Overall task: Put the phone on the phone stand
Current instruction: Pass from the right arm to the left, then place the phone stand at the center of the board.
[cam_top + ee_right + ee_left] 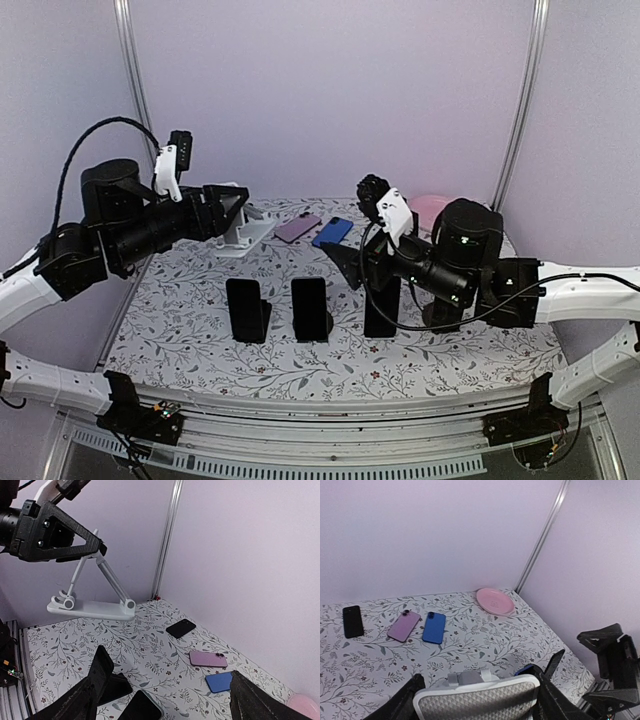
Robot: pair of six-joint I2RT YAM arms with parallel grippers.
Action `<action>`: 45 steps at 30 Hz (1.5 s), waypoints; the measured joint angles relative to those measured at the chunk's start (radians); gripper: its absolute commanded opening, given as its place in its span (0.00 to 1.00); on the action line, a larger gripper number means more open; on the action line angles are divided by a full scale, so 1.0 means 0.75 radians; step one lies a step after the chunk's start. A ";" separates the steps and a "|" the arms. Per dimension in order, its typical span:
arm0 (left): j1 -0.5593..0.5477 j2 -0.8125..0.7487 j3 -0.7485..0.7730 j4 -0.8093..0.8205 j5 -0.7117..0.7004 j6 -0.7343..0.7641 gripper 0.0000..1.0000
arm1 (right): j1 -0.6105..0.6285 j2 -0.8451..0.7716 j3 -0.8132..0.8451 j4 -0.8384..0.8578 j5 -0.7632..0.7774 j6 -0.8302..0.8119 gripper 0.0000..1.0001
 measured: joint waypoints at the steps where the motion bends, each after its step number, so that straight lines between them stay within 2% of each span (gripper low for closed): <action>1: 0.017 -0.024 -0.015 -0.007 -0.023 0.002 0.33 | 0.000 -0.023 -0.010 -0.014 0.015 0.017 0.93; 4: 0.075 -0.110 -0.076 -0.026 -0.131 0.009 0.34 | 0.000 -0.110 -0.051 -0.057 0.065 0.097 0.94; 7: 0.123 -0.181 -0.141 -0.044 -0.231 0.016 0.34 | 0.000 -0.190 -0.086 -0.104 0.099 0.174 1.00; 12: 0.250 -0.277 -0.288 -0.042 -0.302 0.020 0.34 | 0.000 -0.345 -0.163 -0.184 0.134 0.334 0.99; 20: 0.470 -0.318 -0.509 -0.002 -0.232 -0.031 0.34 | 0.000 -0.568 -0.235 -0.262 0.169 0.516 0.99; 27: 0.619 -0.318 -0.659 0.051 -0.122 -0.087 0.34 | 0.000 -0.617 -0.247 -0.311 0.187 0.577 0.99; 45: 0.682 -0.326 -0.863 0.192 -0.006 -0.135 0.35 | 0.000 -0.660 -0.247 -0.362 0.188 0.630 0.99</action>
